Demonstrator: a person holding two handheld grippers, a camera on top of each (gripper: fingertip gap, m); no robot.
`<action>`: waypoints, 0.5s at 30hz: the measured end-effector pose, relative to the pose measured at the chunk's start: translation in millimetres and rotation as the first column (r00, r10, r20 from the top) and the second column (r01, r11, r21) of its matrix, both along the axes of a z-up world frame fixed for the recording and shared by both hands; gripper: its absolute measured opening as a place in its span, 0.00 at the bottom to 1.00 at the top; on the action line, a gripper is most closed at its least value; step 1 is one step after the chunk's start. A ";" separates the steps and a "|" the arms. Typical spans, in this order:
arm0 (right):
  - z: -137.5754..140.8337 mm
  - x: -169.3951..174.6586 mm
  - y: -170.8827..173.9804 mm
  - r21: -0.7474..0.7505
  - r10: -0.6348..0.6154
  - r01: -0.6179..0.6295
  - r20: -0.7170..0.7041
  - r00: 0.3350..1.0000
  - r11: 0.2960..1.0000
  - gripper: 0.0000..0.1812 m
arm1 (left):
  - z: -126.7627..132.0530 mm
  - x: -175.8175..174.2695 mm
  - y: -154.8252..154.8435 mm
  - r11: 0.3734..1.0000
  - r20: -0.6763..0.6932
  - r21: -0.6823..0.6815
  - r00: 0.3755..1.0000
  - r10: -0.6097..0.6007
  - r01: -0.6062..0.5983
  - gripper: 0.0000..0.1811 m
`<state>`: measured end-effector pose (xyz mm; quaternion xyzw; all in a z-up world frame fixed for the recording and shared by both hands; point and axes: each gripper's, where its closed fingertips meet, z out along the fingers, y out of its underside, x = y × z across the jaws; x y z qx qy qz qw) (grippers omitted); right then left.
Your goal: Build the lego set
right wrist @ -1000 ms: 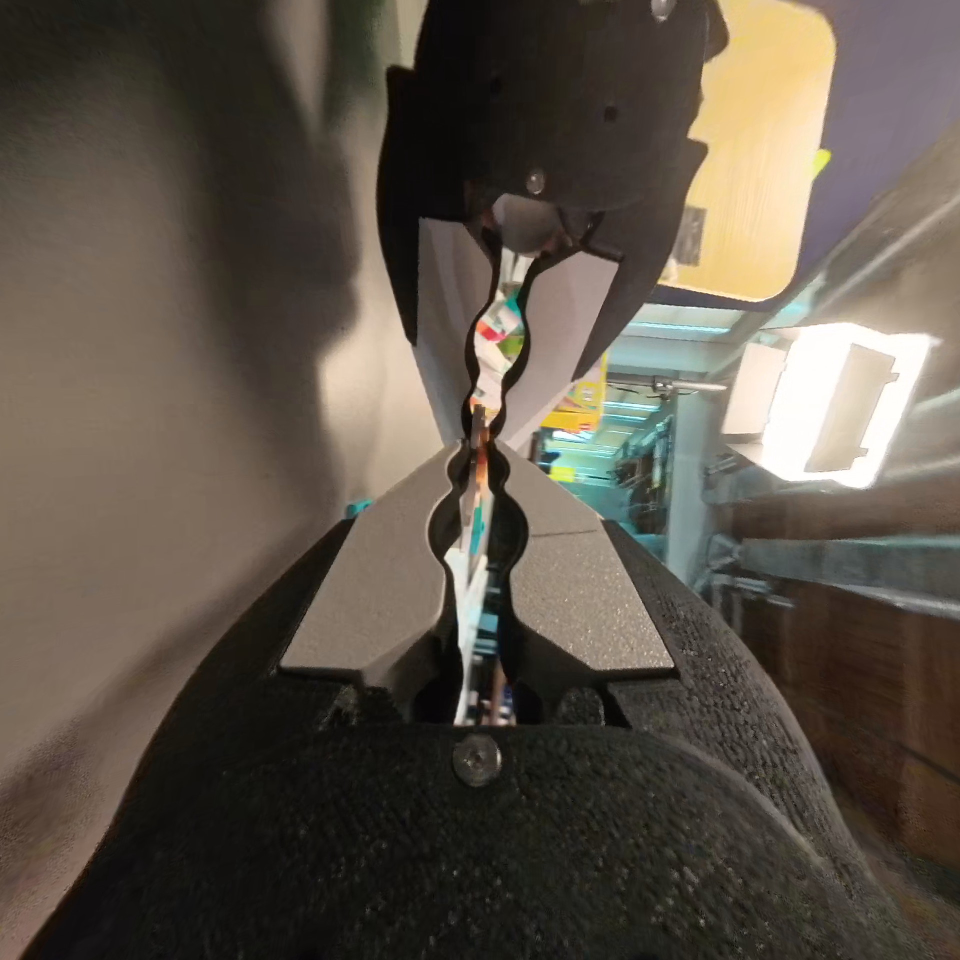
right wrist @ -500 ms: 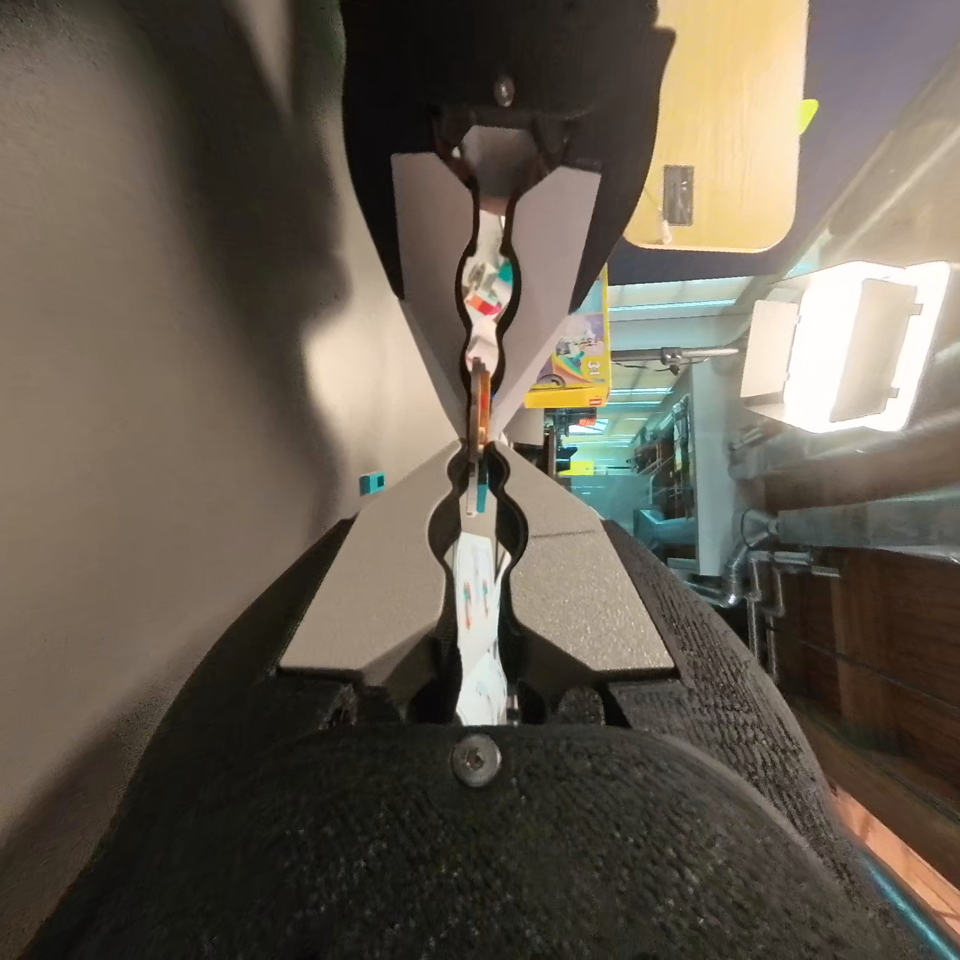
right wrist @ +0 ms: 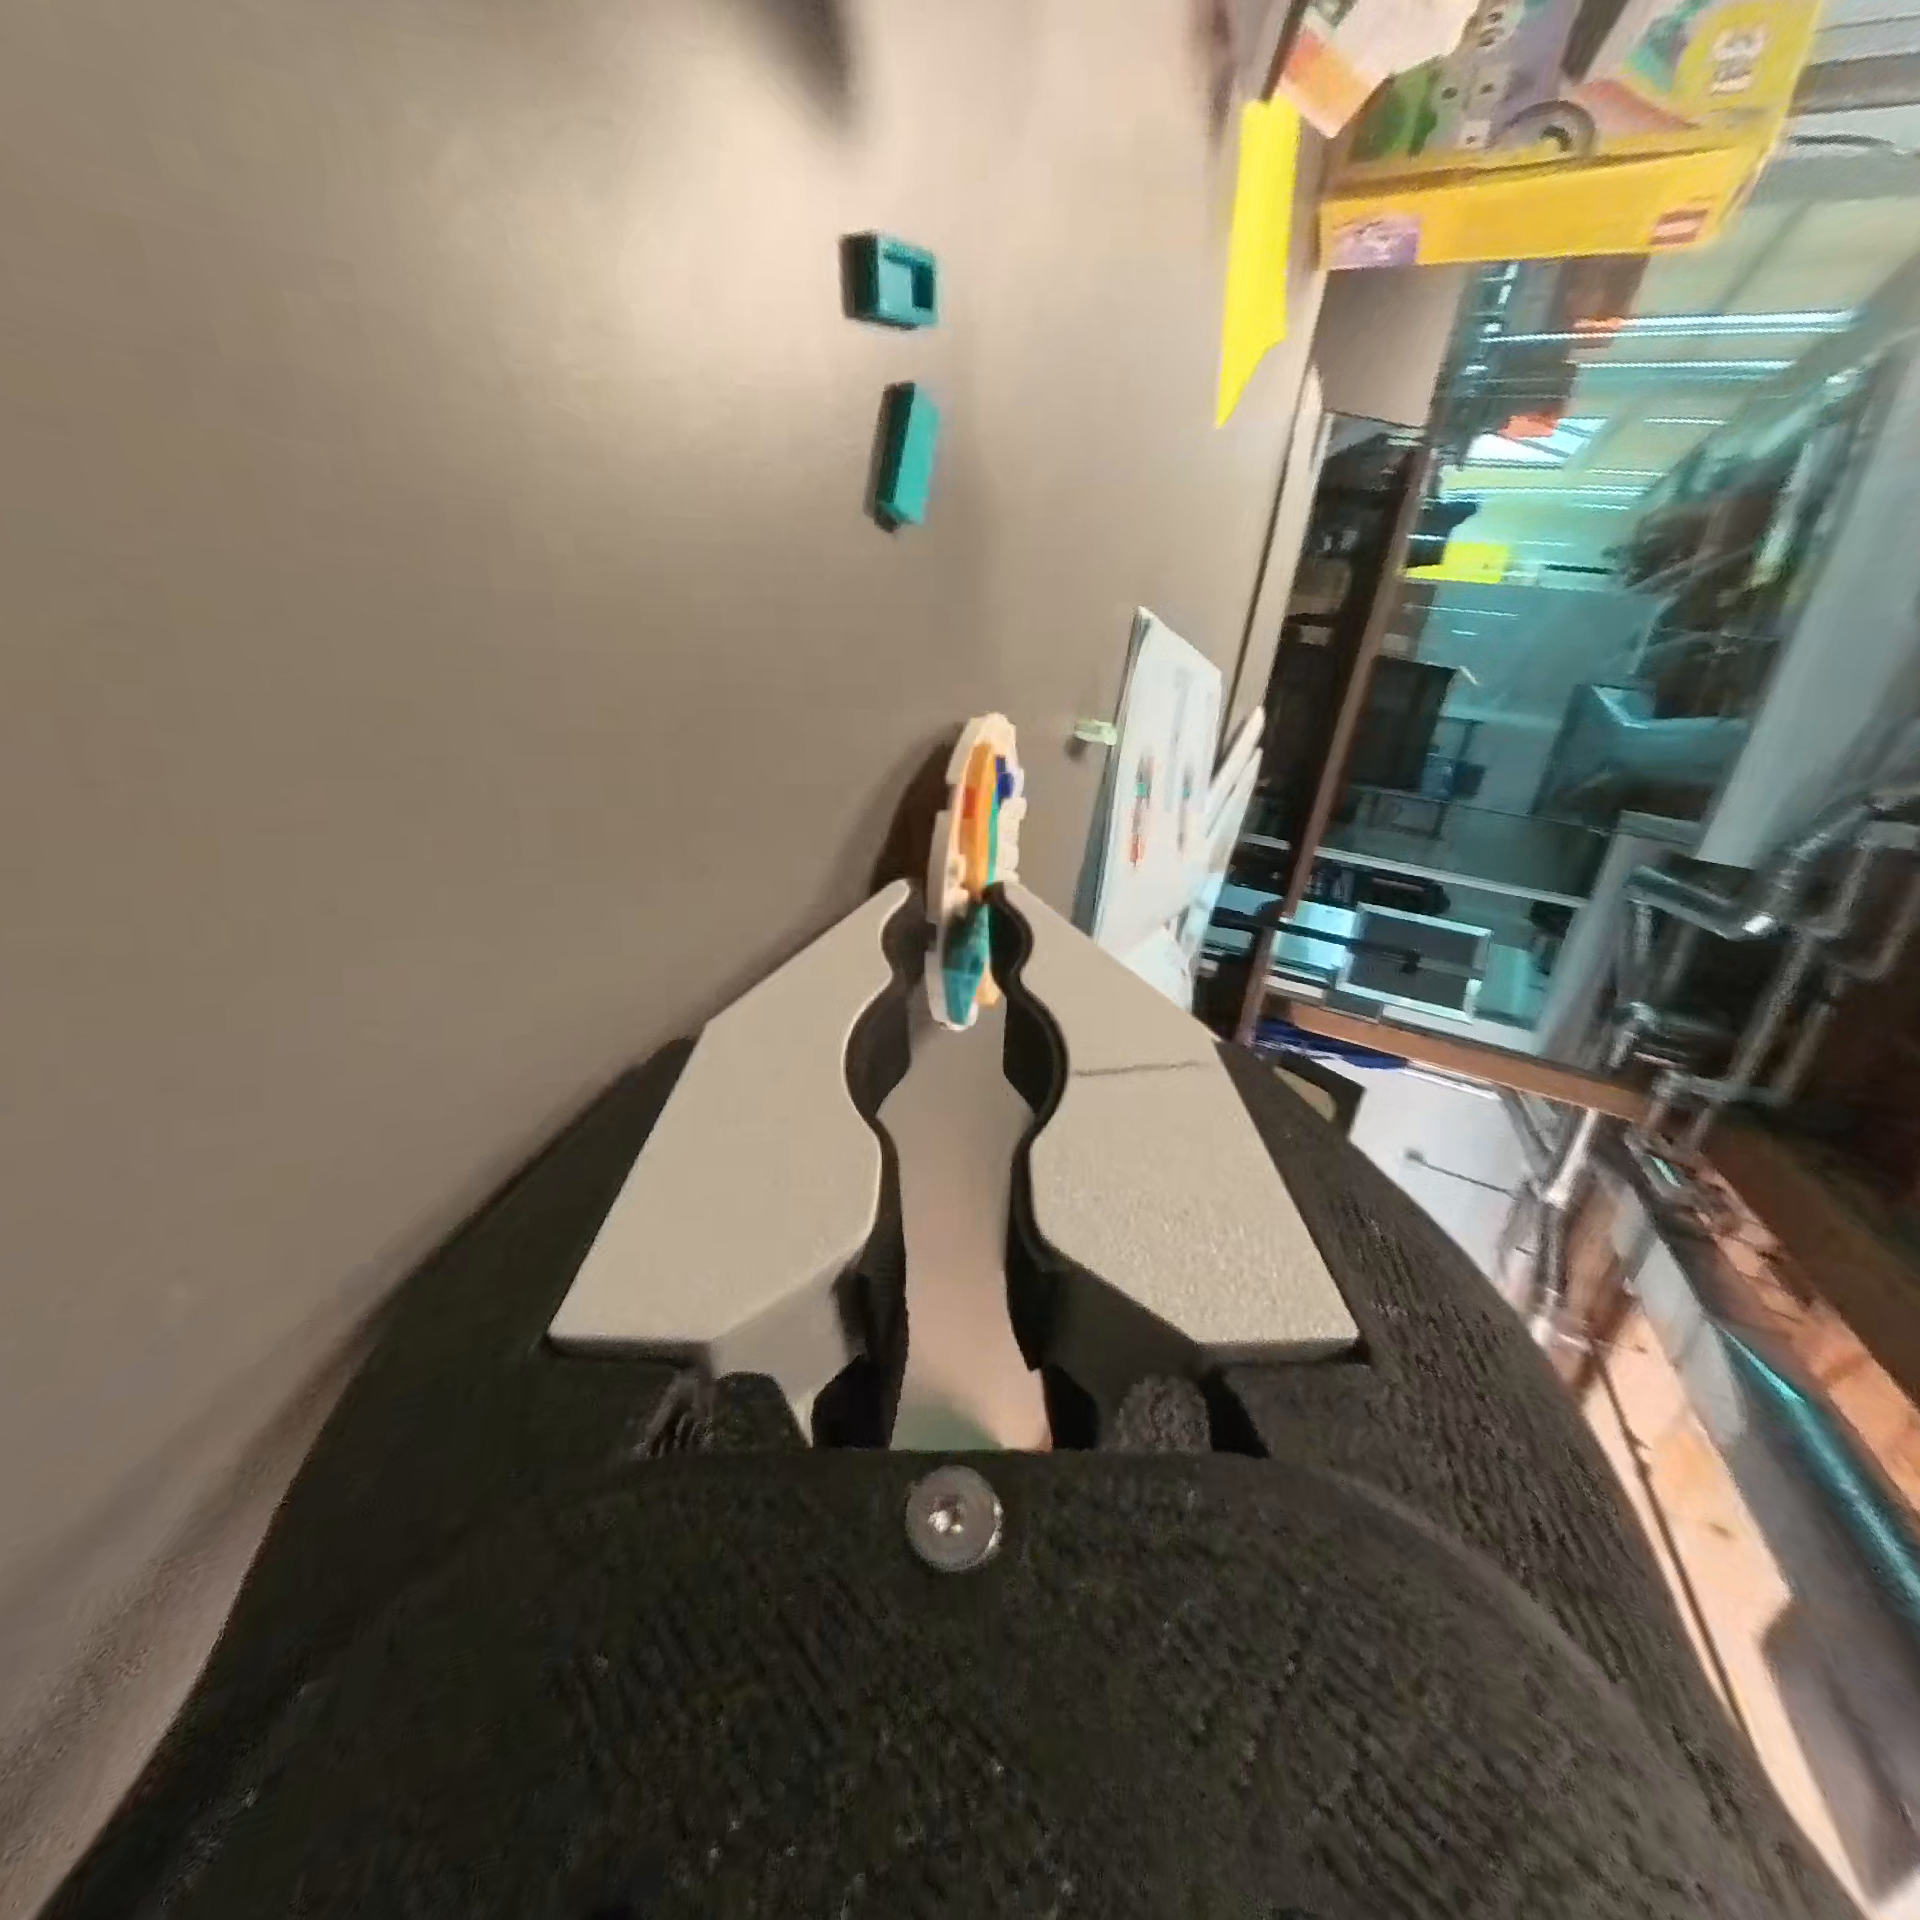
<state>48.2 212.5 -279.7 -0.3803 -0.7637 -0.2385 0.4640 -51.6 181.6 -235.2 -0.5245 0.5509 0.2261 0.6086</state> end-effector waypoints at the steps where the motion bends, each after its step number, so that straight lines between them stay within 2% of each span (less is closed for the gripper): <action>1: 0.0 -0.6 -2.0 -0.023 0.006 -0.006 0.007 1.000 1.000 0.06 | 0.9 0.0 0.0 1.000 0.026 -0.014 1.000 0.000 0.000 0.20; 2: 0.7 -1.0 -4.3 -0.051 0.012 -0.011 0.009 1.000 0.999 0.07 | 2.9 0.1 -0.2 1.000 0.063 -0.031 0.998 -0.001 0.003 0.20; 5: 9.5 -0.4 -11.1 -0.178 0.011 -0.016 -0.029 1.000 0.984 0.18 | 14.2 -5.4 1.1 0.998 0.183 -0.058 0.983 0.017 -0.006 0.20; 7: 22.7 6.0 -10.4 -0.208 0.019 -0.033 -0.067 0.998 0.977 0.36 | 25.7 -13.4 2.9 0.999 0.265 -0.047 0.964 0.039 -0.027 0.20; 9: 35.7 11.5 -9.7 -0.255 0.012 -0.050 -0.150 0.989 0.966 0.44 | 39.6 -19.9 2.0 0.999 0.353 -0.027 0.935 0.044 -0.037 0.20; 11: 53.3 13.0 -6.6 -0.306 -0.031 -0.065 -0.300 0.953 0.950 0.47 | 50.0 -21.7 -1.4 0.999 0.434 -0.025 0.900 0.031 -0.023 0.20; 13: 81.7 10.6 -0.5 -0.307 -0.068 -0.113 -0.522 0.850 0.945 0.48 | 57.3 -17.7 -6.9 1.000 0.482 -0.012 0.876 -0.003 0.010 0.20; 15: 116.0 10.3 5.7 -0.249 -0.075 -0.177 -0.752 0.655 0.952 0.47 | 59.6 -2.3 -16.9 0.998 0.482 0.011 0.874 -0.066 0.069 0.20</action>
